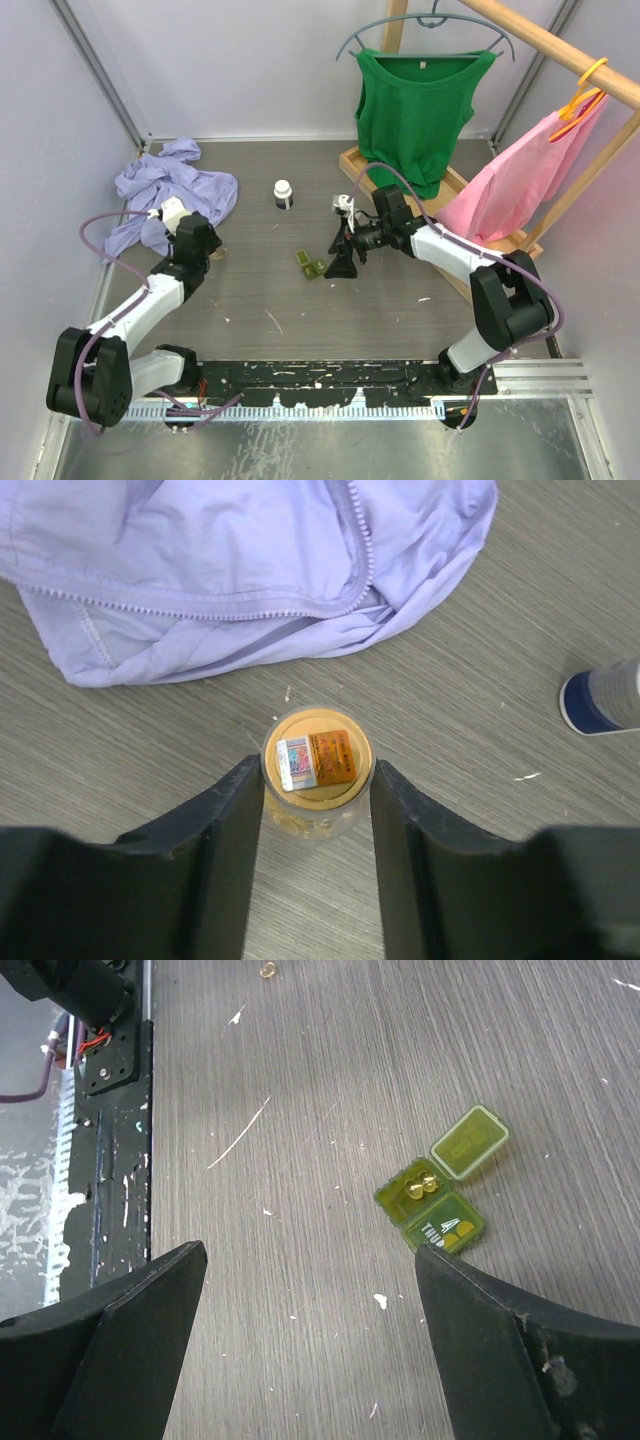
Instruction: Sort the pills into containers
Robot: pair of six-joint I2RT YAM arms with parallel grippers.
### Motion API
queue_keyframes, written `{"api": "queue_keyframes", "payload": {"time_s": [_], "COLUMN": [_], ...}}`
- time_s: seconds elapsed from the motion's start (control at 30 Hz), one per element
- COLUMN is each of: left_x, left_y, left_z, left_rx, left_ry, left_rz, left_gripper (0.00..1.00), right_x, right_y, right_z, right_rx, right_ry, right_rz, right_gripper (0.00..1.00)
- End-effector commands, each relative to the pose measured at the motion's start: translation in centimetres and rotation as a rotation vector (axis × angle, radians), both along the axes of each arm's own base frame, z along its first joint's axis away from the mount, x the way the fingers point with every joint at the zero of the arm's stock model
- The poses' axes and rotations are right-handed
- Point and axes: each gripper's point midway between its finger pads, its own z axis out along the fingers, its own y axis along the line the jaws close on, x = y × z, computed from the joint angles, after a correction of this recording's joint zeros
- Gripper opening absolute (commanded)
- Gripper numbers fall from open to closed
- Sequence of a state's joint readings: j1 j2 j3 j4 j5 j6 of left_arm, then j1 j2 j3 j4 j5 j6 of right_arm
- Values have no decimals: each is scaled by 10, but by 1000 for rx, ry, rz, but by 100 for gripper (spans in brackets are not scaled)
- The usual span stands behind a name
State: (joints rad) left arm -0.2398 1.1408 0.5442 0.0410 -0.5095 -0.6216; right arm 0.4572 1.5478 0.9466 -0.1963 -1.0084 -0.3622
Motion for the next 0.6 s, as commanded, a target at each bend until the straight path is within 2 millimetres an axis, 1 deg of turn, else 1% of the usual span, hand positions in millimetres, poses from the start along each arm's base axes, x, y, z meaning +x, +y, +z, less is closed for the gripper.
{"api": "queue_keyframes", "payload": {"time_s": [0.0, 0.07, 0.13, 0.17, 0.27, 0.37, 0.47, 0.57], "left_x": [5, 1, -4, -7, -17, -27, -38, -50], "left_y": [-8, -14, -19, -22, -33, -53, -78, -101], "left_z": [32, 42, 52, 61, 77, 94, 110, 116], "left_rx": [-40, -57, -69, -76, -98, -147, -222, -318], "left_ry": [-60, -83, -102, -123, -163, -236, -308, -316], "left_rz": [-37, -77, -118, -140, -225, -346, -486, -595], "left_gripper": [53, 63, 70, 74, 83, 85, 87, 87], "right_x": [14, 18, 21, 23, 27, 33, 36, 38], "right_y": [6, 7, 9, 9, 11, 13, 14, 16], "right_z": [5, 2, -2, -4, -12, -20, -27, -32], "right_rx": [17, 17, 17, 18, 16, 6, -3, -3], "right_ry": [-6, 16, 46, 62, 113, 160, 199, 243], "right_rz": [-39, -71, -104, -120, -162, -203, -229, -250], "right_gripper": [91, 90, 89, 89, 87, 85, 84, 84]}}
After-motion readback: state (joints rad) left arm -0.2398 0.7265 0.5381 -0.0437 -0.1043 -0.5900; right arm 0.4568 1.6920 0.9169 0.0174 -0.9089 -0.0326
